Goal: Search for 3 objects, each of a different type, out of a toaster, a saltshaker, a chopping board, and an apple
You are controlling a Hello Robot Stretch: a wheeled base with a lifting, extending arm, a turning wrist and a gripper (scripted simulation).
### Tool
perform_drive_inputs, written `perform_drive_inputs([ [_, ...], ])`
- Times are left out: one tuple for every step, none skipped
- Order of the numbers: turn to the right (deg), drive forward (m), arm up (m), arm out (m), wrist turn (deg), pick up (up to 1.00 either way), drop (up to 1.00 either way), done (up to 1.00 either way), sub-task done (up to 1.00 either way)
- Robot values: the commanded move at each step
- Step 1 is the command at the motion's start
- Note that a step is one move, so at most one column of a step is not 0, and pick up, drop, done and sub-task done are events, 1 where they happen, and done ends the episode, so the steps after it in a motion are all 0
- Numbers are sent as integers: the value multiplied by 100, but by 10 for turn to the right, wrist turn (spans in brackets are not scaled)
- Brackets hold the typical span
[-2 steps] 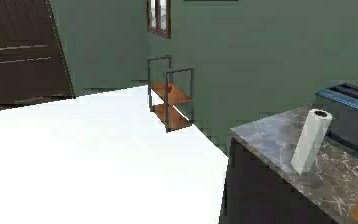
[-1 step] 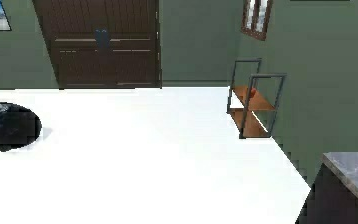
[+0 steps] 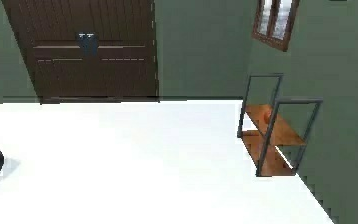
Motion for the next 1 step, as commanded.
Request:
perform_drive_inputs([
  [180, 0, 0, 0, 0, 0, 0, 0, 0],
])
